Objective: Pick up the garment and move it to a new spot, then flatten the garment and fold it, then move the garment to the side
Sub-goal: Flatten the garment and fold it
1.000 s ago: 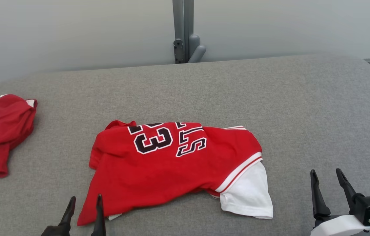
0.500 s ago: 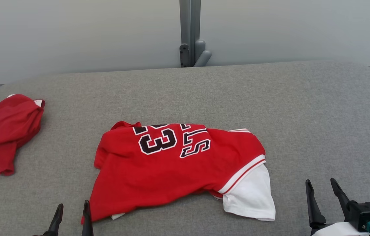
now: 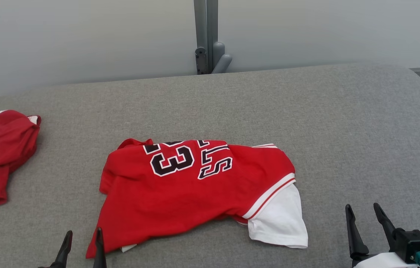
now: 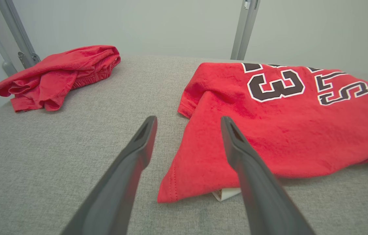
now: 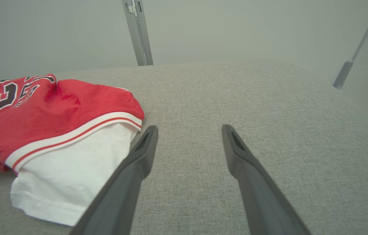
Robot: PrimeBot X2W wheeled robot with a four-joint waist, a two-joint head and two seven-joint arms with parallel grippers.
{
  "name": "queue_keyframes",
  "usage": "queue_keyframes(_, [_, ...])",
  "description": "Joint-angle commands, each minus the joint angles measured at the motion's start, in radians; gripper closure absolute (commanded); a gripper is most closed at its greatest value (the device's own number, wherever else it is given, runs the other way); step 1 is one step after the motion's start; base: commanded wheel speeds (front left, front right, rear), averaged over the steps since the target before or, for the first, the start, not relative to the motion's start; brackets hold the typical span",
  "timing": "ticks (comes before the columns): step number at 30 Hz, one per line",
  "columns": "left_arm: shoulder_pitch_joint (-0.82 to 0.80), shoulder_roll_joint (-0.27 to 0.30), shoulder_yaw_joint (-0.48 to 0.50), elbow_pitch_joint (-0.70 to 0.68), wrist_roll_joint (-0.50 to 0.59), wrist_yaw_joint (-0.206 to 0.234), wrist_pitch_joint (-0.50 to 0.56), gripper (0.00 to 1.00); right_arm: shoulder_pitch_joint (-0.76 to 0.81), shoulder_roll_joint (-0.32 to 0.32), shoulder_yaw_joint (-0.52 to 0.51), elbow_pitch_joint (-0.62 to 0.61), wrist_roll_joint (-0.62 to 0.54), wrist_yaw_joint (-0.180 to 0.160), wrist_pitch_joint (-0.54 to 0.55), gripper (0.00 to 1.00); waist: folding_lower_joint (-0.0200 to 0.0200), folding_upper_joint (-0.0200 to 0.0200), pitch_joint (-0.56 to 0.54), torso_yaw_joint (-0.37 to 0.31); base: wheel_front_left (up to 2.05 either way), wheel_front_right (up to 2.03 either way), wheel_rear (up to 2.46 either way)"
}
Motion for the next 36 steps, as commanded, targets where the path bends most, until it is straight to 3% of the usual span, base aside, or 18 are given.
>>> queue_keyframes(1, [-0.016, -0.003, 0.007, 0.005, 0.008, -0.006, -0.003, 0.0, -0.001, -0.003, 0.002, 0.0, 0.003, 0.0, -0.003, 0.0, 0.0, 0.0, 0.0, -0.001, 0.0, 0.0, 0.0])
queue_keyframes(9, [-0.024, -0.013, 0.027, 0.015, 0.026, -0.025, -0.003, 0.0, -0.008, -0.003, 0.013, -0.001, 0.008, 0.0, -0.003, 0.0, 0.0, 0.0, 0.003, -0.002, 0.0, 0.0, 0.0])
queue_keyframes(15, [-0.022, -0.015, 0.009, 0.057, 0.039, -0.037, -0.003, 0.0, -0.027, -0.003, 0.104, 0.014, 0.04, 0.0, -0.003, 0.0, 0.0, 0.0, 0.008, -0.004, 0.0, 0.0, 0.0])
queue_keyframes(21, [-0.036, 0.0, -0.008, 0.128, 0.048, -0.04, 0.004, 0.0, -0.05, -0.008, 0.196, 0.101, 0.048, 0.0, -0.003, 0.0, 0.0, 0.0, 0.007, -0.002, 0.0, 0.0, 0.0])
queue_keyframes(26, [-0.055, 0.011, -0.018, 0.172, 0.041, -0.039, 0.071, 0.0, -0.088, -0.021, 0.259, 0.215, 0.056, 0.0, 0.0, 0.0, 0.0, 0.0, 0.009, 0.007, 0.0, 0.0, 0.0])
queue_keyframes(36, [-0.092, 0.041, -0.02, 0.199, 0.003, -0.045, 0.157, 0.0, -0.158, -0.025, 0.27, 0.341, 0.034, 0.0, 0.048, 0.0, 0.0, 0.0, 0.03, 0.012, 0.0, 0.0, 0.0])
